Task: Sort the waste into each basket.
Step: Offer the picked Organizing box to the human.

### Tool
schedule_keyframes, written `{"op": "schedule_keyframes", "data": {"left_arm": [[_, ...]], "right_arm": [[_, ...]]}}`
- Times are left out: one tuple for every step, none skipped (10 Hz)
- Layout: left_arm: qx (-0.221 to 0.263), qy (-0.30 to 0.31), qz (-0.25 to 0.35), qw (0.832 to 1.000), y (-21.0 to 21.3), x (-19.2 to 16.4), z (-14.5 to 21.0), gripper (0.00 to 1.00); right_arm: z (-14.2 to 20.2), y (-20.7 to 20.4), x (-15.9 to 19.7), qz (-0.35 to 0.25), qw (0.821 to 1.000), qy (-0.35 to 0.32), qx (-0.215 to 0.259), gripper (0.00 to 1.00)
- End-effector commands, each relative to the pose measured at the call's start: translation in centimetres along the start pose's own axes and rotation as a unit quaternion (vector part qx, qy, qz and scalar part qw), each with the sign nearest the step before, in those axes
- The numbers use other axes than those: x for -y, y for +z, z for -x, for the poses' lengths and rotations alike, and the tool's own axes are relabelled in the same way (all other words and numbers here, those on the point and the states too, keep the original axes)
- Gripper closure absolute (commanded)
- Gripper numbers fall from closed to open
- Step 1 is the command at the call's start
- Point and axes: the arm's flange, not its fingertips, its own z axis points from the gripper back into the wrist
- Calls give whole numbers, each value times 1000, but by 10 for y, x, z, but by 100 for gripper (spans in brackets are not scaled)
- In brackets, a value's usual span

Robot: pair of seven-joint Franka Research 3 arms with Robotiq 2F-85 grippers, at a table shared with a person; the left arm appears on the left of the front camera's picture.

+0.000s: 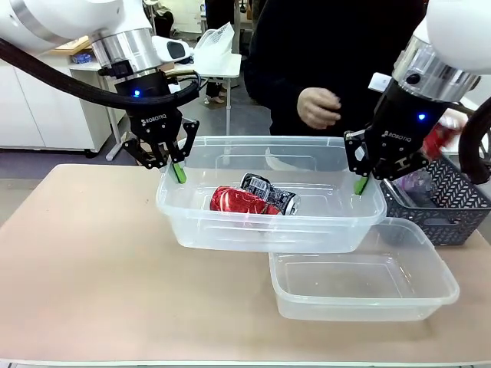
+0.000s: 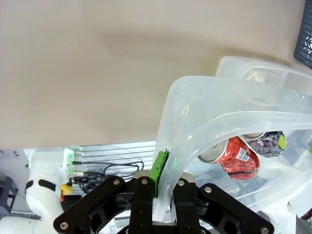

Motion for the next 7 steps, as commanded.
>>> {"op": "schedule_keyframes", "data": {"left_arm": [[-2, 6, 16, 1000, 7, 1, -1, 95], [-2, 6, 16, 1000, 7, 1, -1, 95], [-2, 6, 16, 1000, 7, 1, -1, 95], [-2, 6, 16, 1000, 7, 1, -1, 95], [-2, 6, 16, 1000, 7, 1, -1, 95], [-2, 6, 16, 1000, 7, 1, -1, 95], [-2, 6, 16, 1000, 7, 1, -1, 95]], "right_arm": [[-5, 3, 1, 6, 1000, -1, 1, 96], [-5, 3, 1, 6, 1000, -1, 1, 96], [-5, 3, 1, 6, 1000, -1, 1, 96], [-5, 3, 1, 6, 1000, -1, 1, 96], [-5, 3, 1, 6, 1000, -1, 1, 96], [-5, 3, 1, 6, 1000, -1, 1, 96], [-5, 3, 1, 6, 1000, -1, 1, 96]]}}
